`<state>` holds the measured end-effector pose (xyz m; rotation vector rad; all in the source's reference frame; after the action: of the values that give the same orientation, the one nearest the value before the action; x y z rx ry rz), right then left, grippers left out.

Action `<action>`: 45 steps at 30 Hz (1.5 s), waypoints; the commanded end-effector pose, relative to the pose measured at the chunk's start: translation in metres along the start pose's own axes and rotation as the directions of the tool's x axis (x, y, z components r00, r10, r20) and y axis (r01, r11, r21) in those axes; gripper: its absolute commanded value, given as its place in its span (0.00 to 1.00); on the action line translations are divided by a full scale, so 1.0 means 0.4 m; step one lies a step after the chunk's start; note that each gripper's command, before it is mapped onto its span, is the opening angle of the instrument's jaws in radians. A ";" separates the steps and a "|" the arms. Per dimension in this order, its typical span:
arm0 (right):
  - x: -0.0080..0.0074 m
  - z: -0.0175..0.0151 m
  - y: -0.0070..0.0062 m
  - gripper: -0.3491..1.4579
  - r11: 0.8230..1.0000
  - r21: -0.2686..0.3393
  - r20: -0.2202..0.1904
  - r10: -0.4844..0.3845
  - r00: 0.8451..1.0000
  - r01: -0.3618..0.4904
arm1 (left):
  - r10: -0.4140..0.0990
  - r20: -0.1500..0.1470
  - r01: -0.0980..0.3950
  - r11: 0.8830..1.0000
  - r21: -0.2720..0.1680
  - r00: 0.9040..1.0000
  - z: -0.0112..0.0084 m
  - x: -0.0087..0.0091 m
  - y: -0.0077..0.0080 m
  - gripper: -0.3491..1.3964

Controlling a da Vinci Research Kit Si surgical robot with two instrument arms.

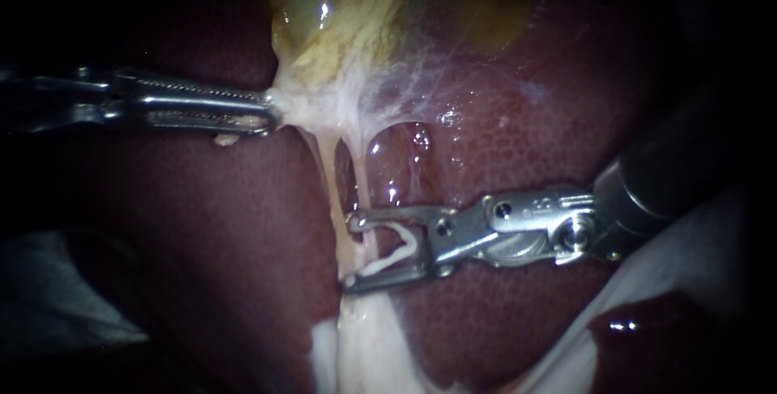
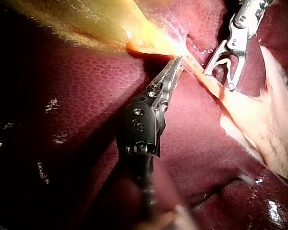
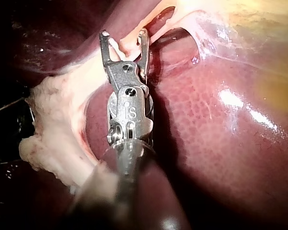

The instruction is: Clipping first clip left tube

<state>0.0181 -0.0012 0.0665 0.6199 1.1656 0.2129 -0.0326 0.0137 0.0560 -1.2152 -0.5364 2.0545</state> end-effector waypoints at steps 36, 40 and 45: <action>0.0065 0.0077 -0.0045 0.39 0.989 0.146 -0.052 0.016 0.999 -0.008 | 0.000 0.000 0.000 1.000 -0.001 1.000 -0.0002 0.0001 -0.0001 0.00; 0.0055 0.0080 -0.0049 0.32 0.989 0.147 -0.051 0.013 0.999 -0.006 | 0.000 0.000 0.000 1.000 -0.001 1.000 -0.0002 0.0001 -0.0001 0.00; 0.0041 0.0088 -0.0052 0.23 0.989 0.147 -0.049 0.009 0.999 -0.001 | 0.000 0.000 0.000 1.000 -0.001 1.000 -0.0001 0.0001 -0.0002 0.00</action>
<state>0.0216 -0.0034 0.0649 0.7498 1.2359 0.1503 -0.0326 0.0138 0.0560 -1.2151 -0.5371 2.0547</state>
